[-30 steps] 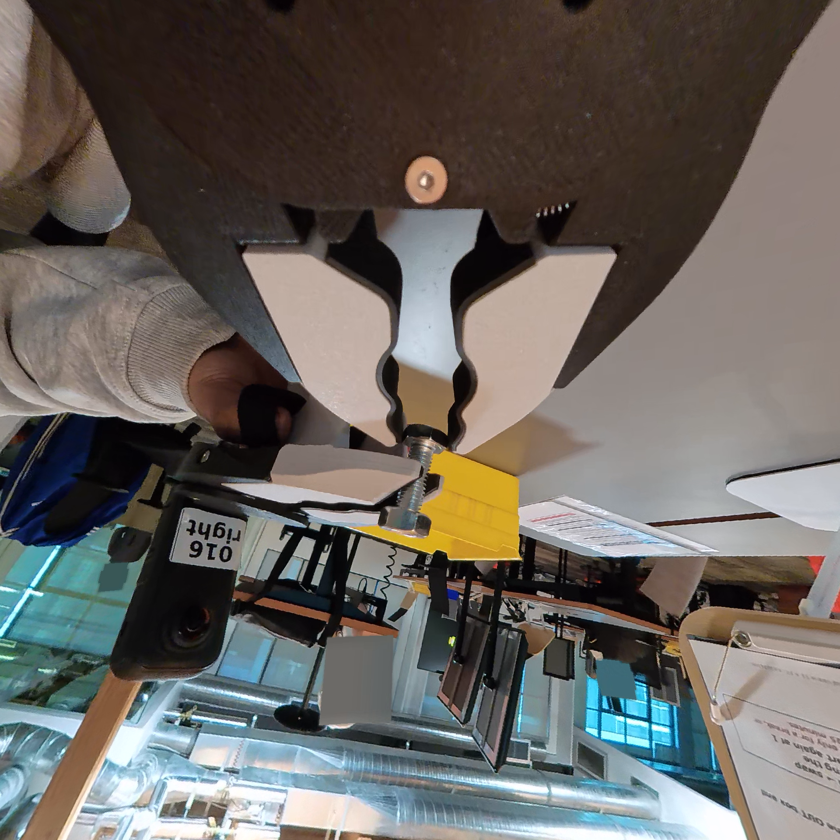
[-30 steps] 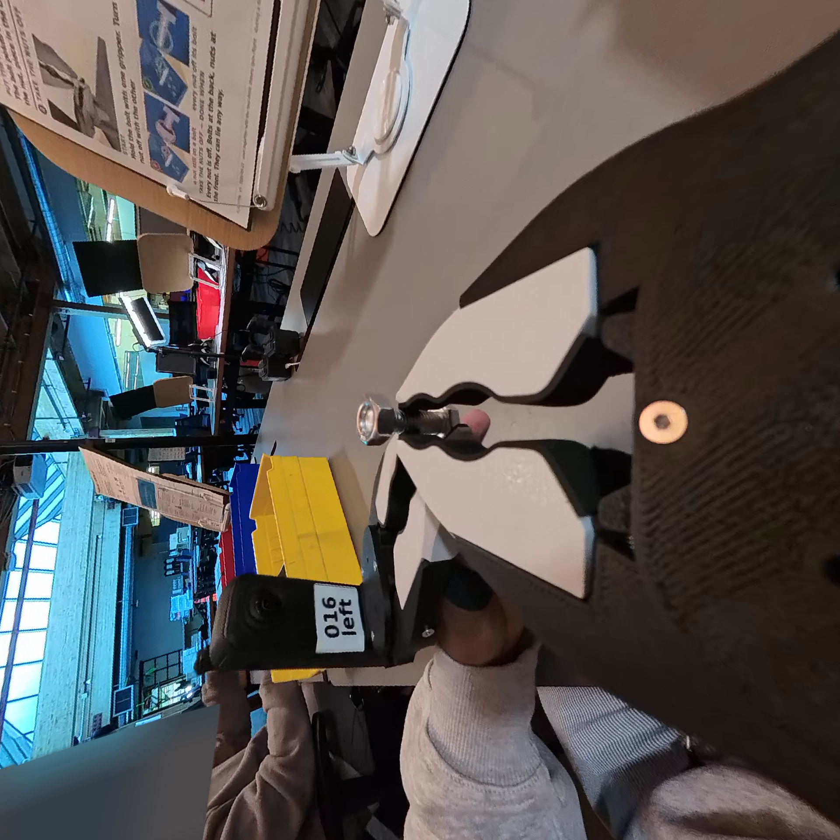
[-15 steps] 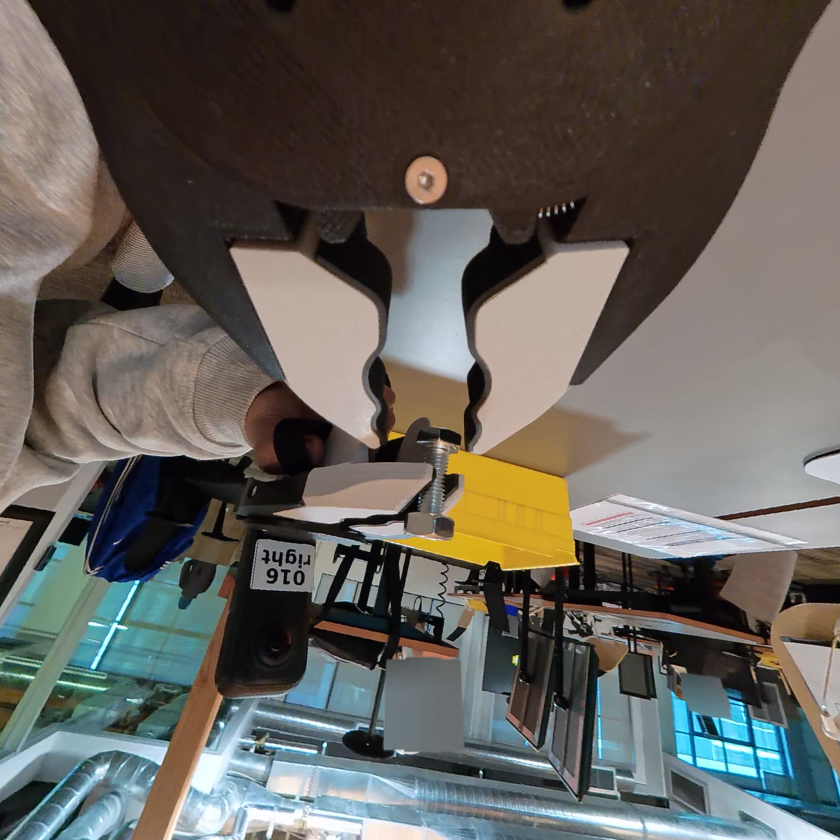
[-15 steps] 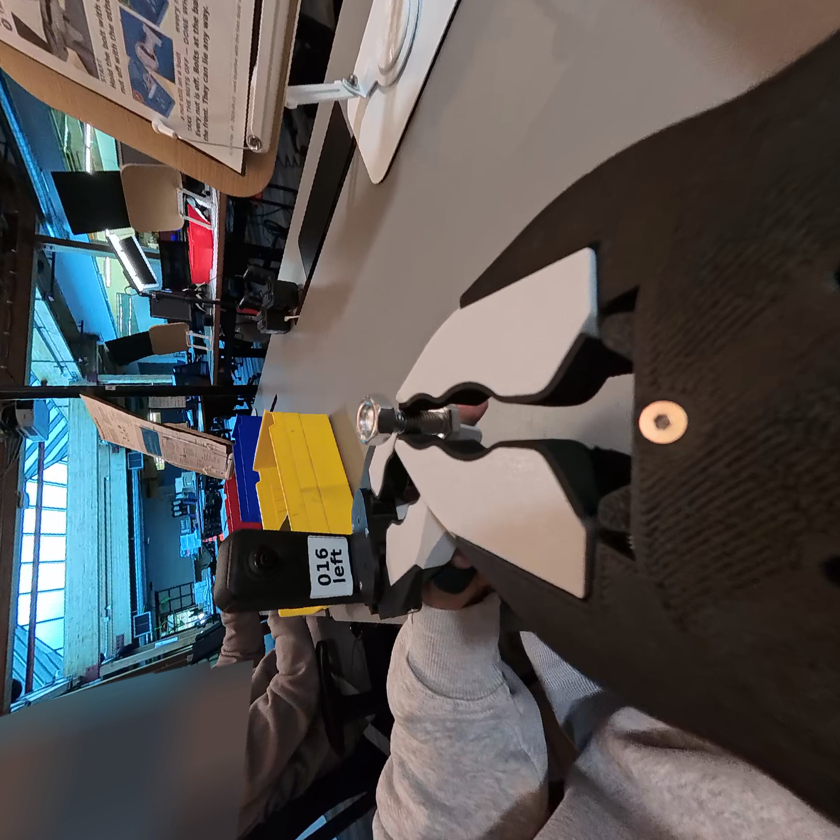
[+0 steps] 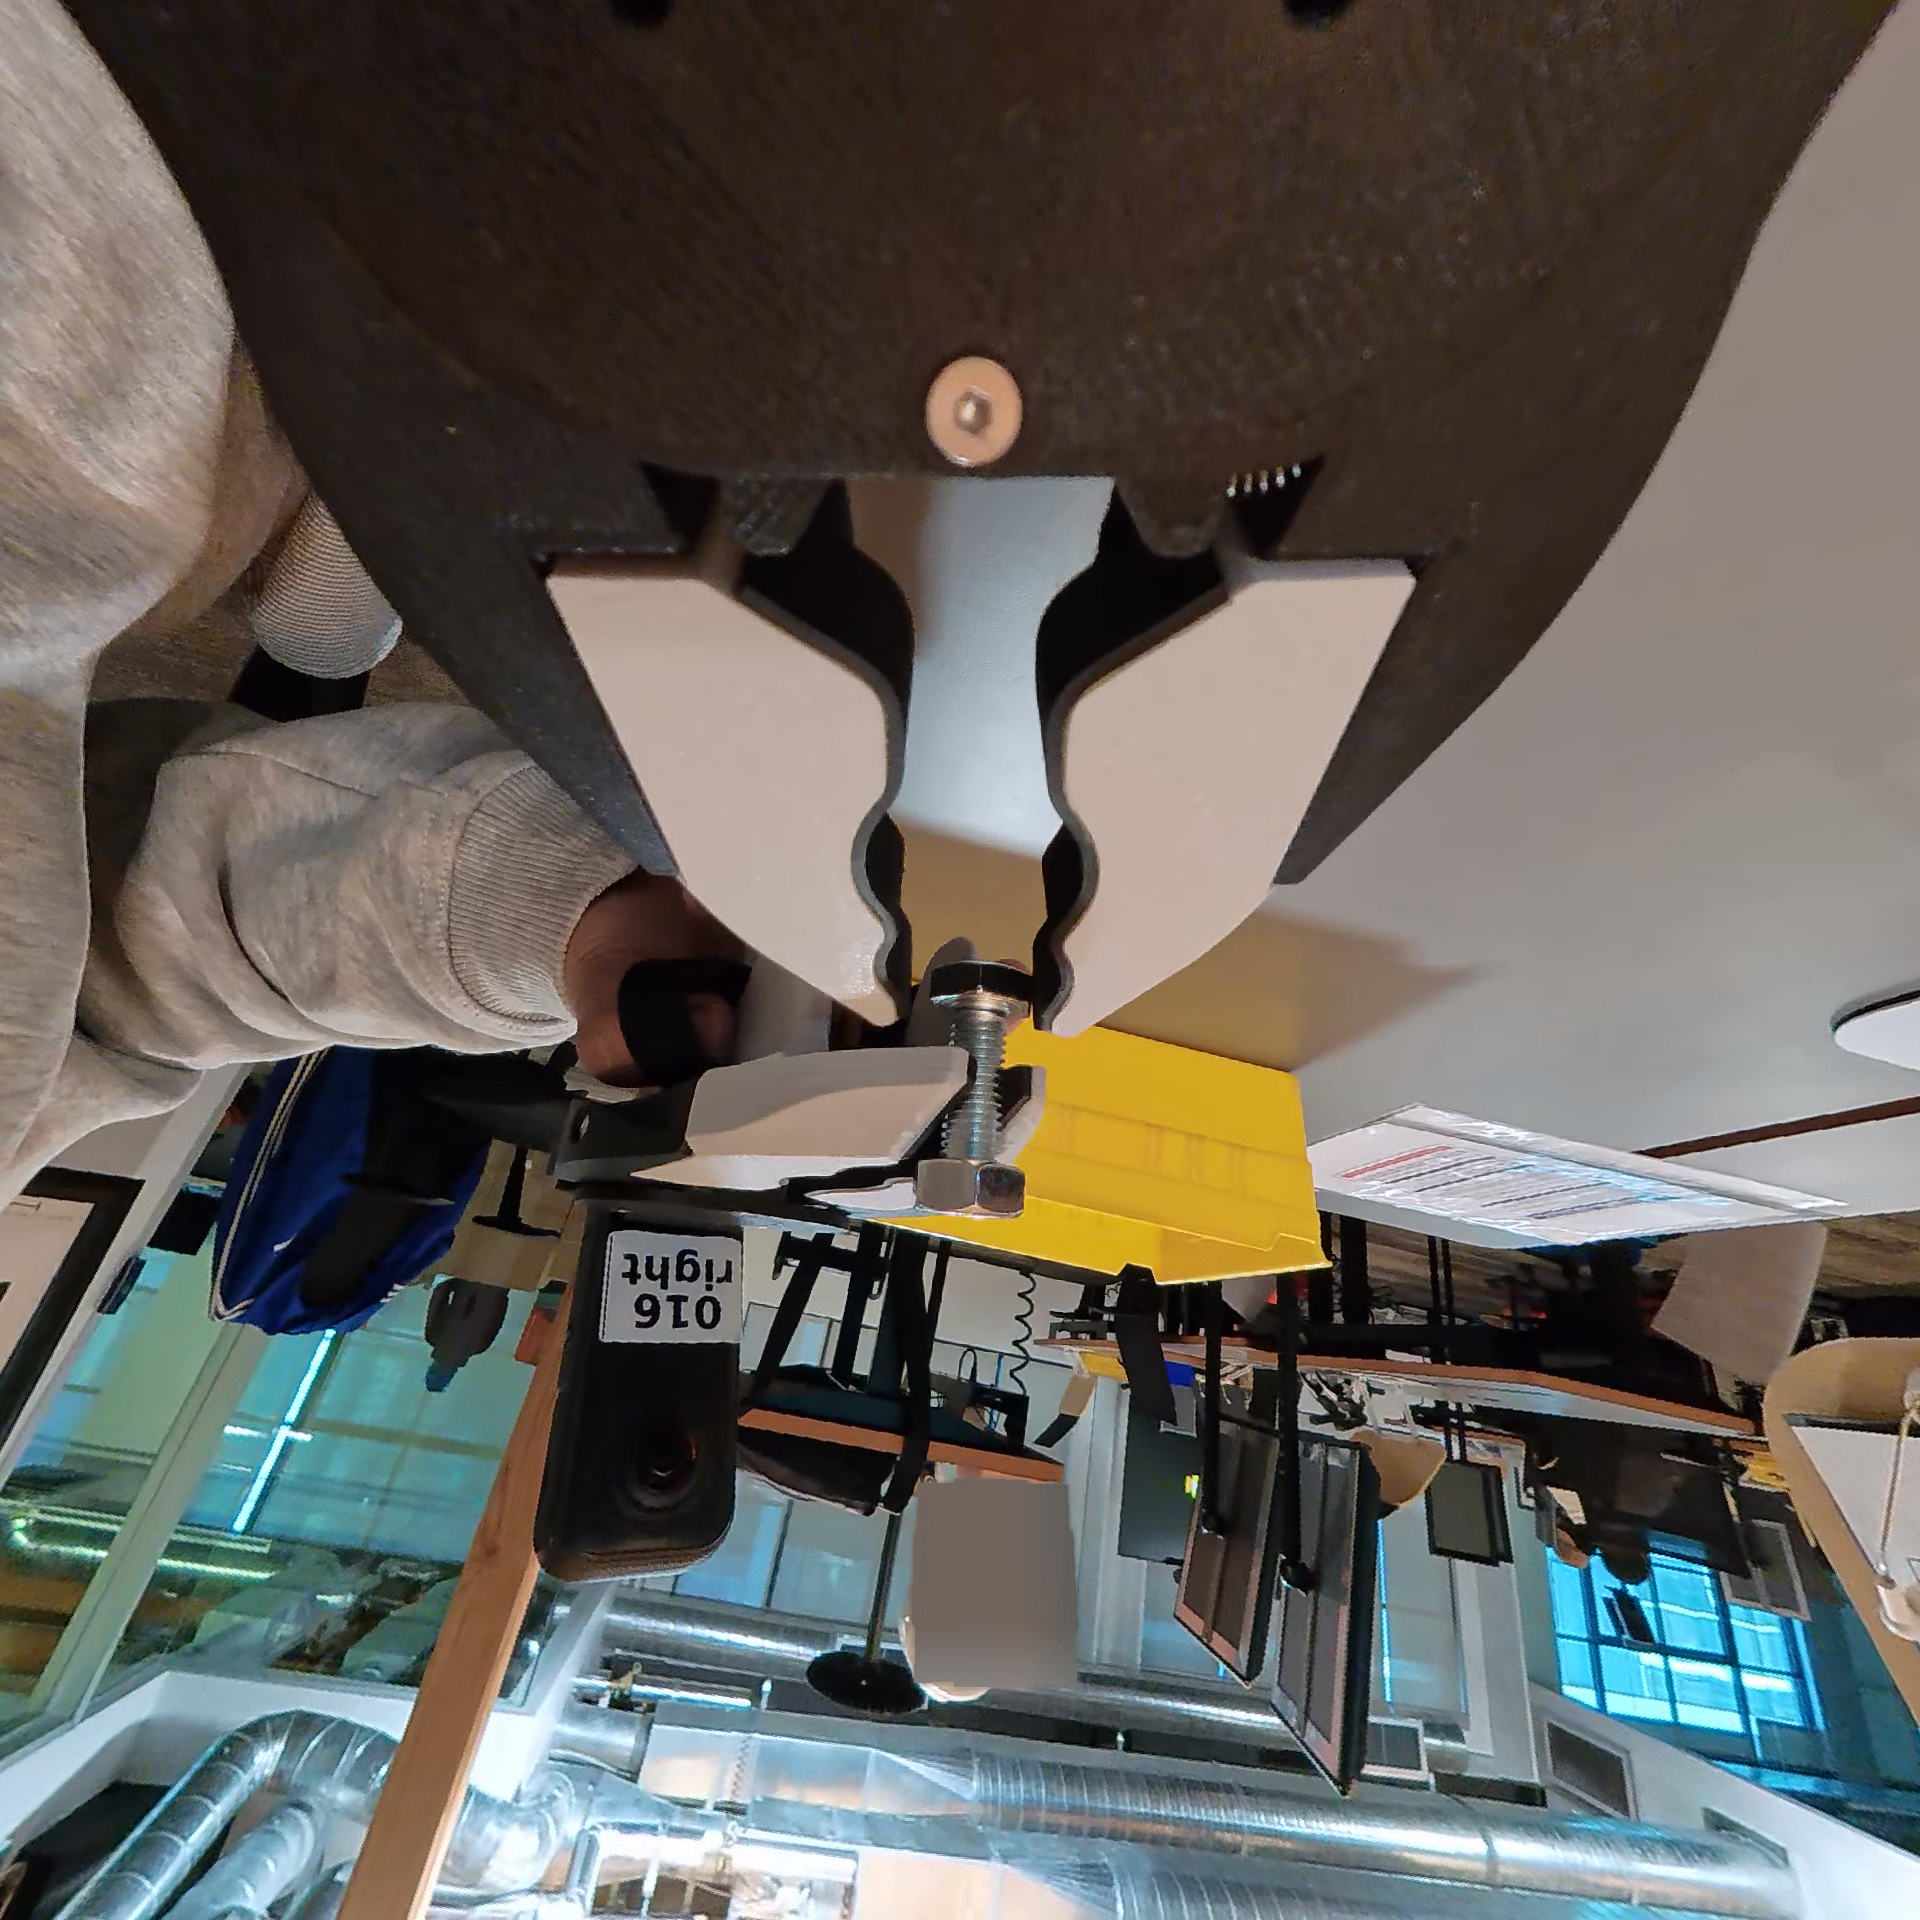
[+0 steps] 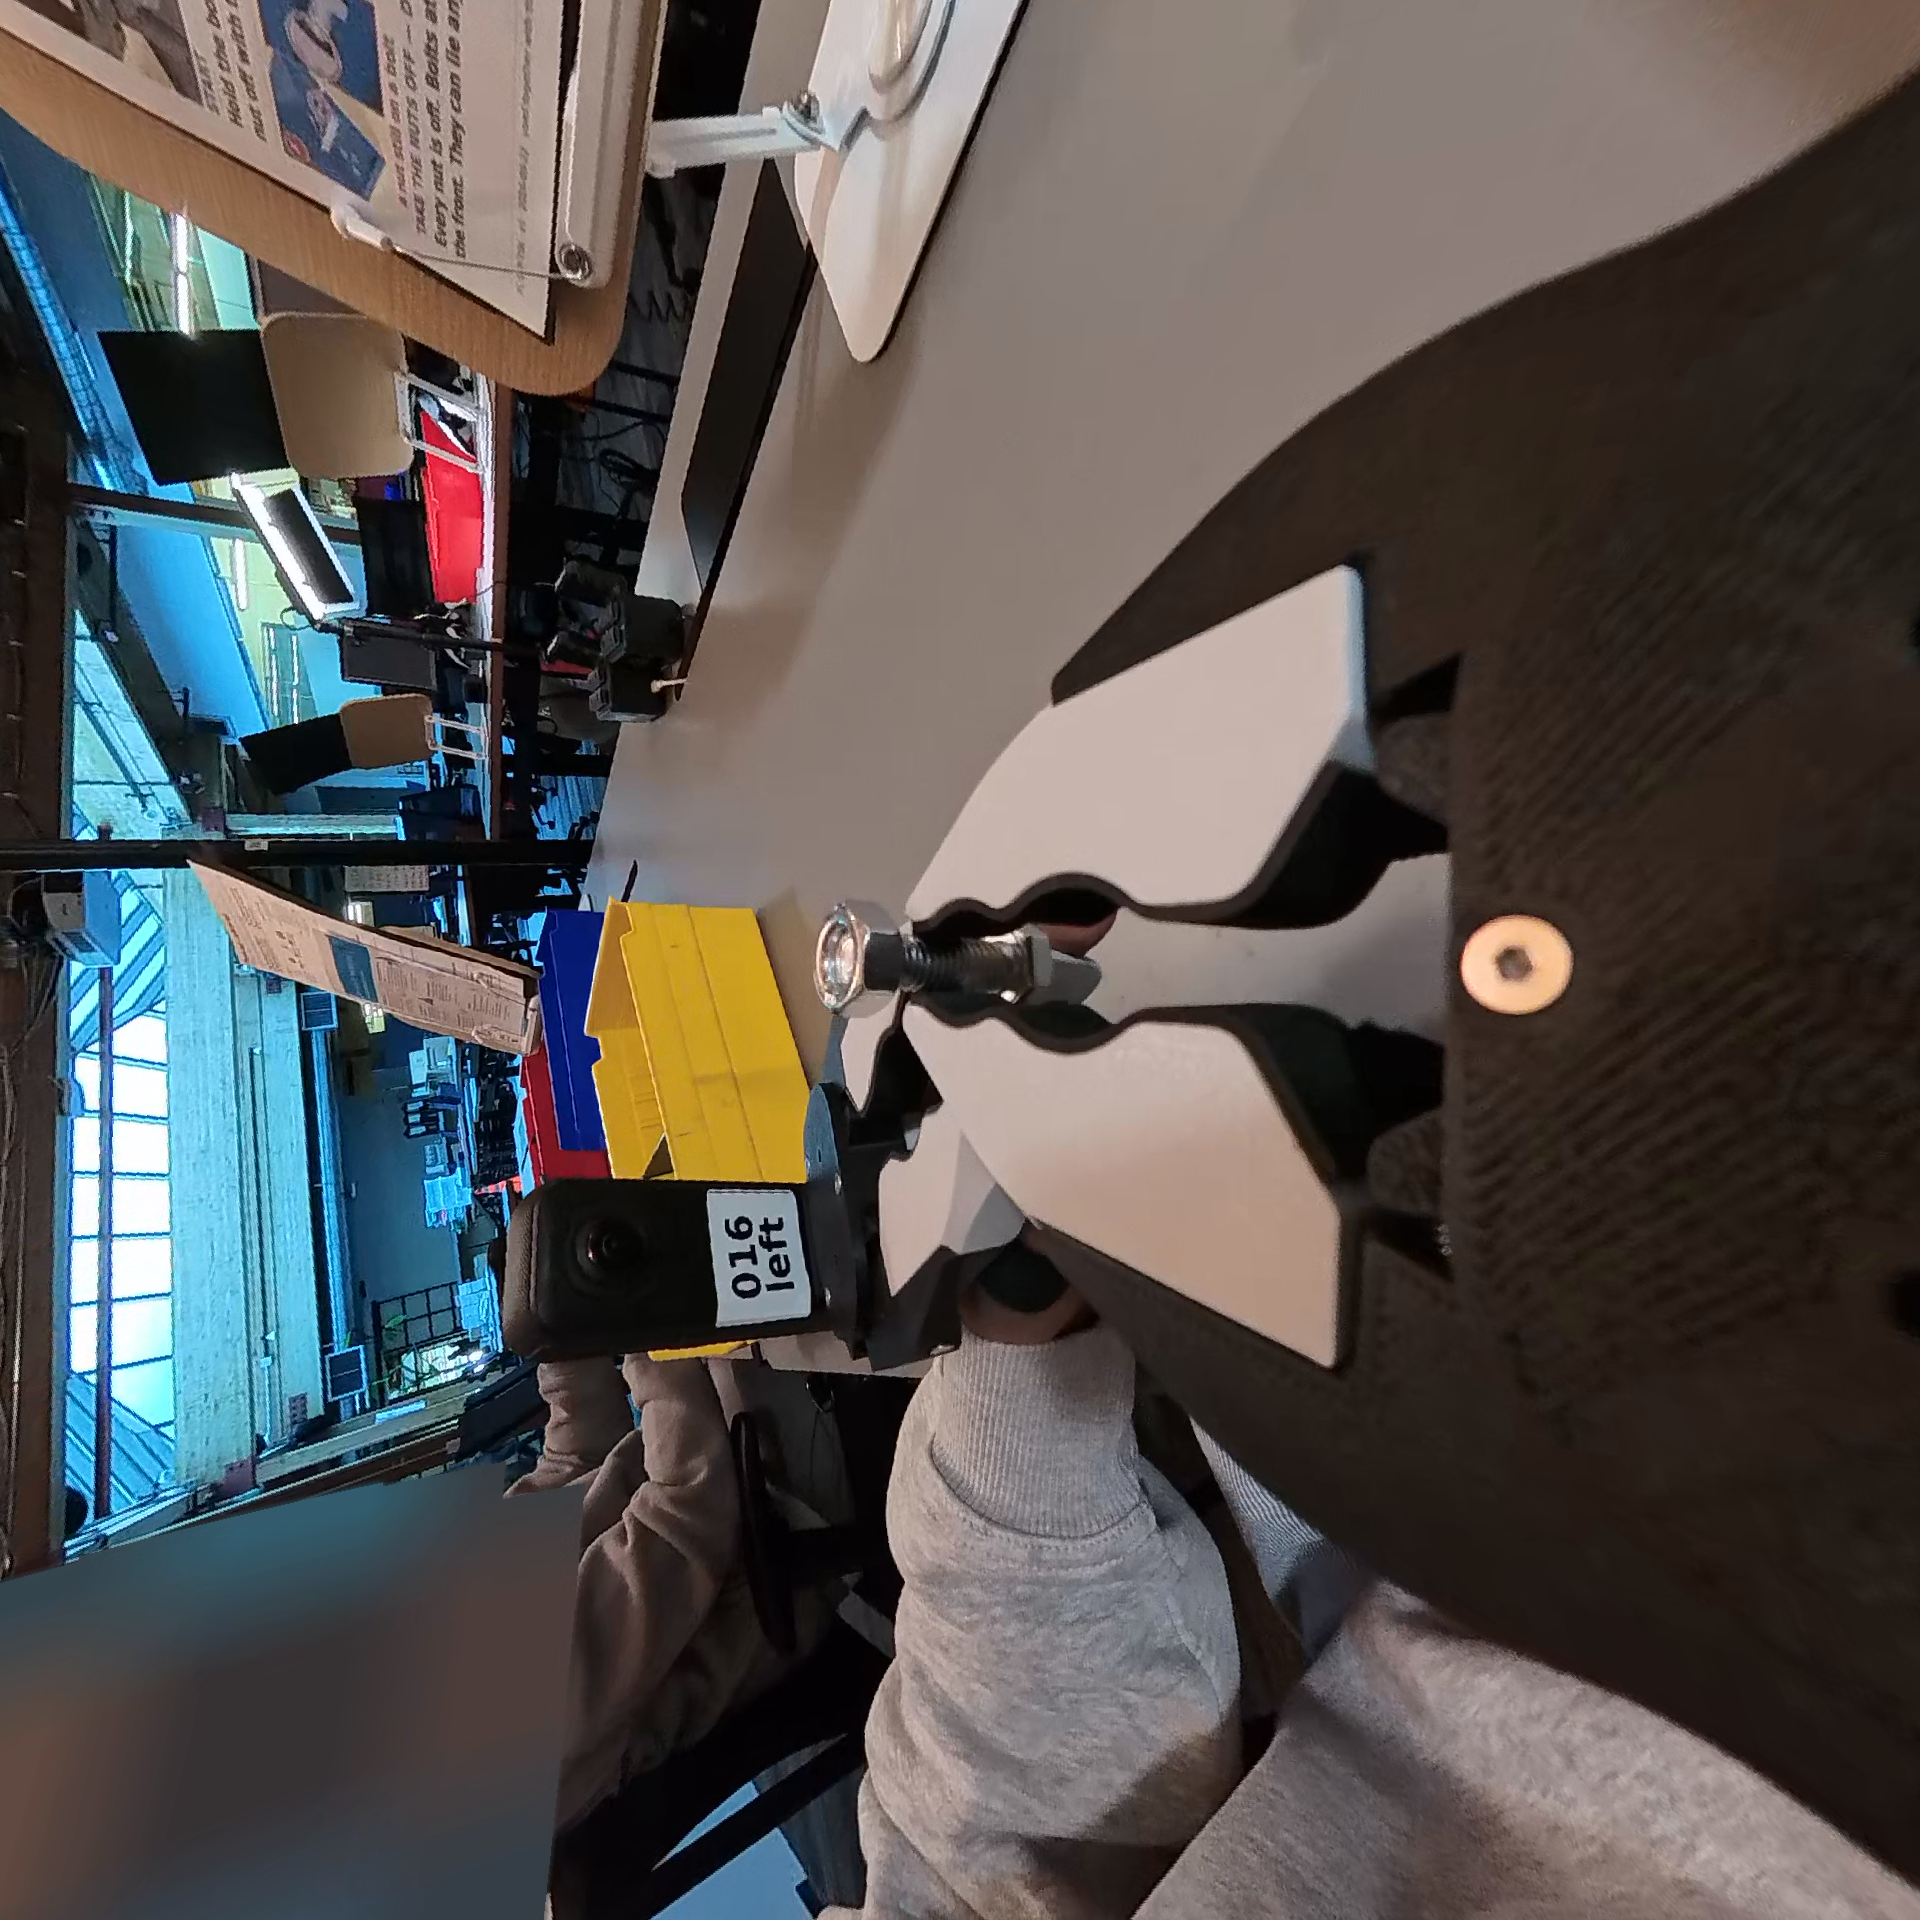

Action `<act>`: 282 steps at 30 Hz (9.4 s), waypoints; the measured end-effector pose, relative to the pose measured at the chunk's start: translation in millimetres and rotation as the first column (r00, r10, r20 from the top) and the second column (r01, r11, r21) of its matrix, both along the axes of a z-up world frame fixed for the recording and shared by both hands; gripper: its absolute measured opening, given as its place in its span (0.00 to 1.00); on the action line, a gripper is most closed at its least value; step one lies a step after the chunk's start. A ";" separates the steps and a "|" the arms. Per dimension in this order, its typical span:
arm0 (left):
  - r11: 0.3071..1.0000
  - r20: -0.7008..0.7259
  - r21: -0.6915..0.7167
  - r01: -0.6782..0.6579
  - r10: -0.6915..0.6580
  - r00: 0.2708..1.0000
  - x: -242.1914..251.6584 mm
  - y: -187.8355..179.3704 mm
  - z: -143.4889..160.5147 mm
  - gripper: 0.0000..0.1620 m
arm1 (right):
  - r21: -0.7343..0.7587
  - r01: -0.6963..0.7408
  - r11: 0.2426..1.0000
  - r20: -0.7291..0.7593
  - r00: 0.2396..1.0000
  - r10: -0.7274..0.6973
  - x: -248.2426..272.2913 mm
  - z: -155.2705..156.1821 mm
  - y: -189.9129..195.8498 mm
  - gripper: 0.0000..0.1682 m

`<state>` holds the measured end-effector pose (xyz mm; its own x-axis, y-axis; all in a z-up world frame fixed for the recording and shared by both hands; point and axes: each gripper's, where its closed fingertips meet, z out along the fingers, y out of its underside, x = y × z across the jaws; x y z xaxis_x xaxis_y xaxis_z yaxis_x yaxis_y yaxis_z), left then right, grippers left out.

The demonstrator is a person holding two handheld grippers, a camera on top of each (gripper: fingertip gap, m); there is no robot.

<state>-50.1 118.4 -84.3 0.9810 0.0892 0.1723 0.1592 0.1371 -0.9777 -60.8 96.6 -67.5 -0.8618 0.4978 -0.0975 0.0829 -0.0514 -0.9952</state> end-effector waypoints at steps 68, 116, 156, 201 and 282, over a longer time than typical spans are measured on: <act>0.992 -0.010 0.020 -0.125 0.126 0.992 -19.9 -6.5 0.7 0.12 | -0.080 0.106 0.991 -0.158 0.980 -0.118 -3.4 19.3 3.7 0.27; 0.984 0.080 0.130 -0.125 0.115 0.990 -21.2 -8.6 10.2 0.12 | -0.055 0.159 0.986 -0.186 0.968 -0.167 -1.4 19.8 3.3 0.25; 0.990 0.051 0.090 -0.113 0.109 0.993 -17.1 -3.7 4.7 0.12 | -0.046 0.229 0.972 -0.217 0.948 -0.234 -8.2 19.9 10.6 0.20; 0.988 0.053 0.094 -0.119 0.114 0.992 -16.7 -3.3 5.2 0.12 | -0.070 0.174 0.982 -0.221 0.957 -0.185 0.2 24.1 9.5 0.08; 0.987 0.072 0.107 -0.124 0.116 0.991 -17.1 -3.3 6.6 0.12 | -0.045 0.163 0.986 -0.195 0.966 -0.169 -0.9 17.2 -3.0 0.29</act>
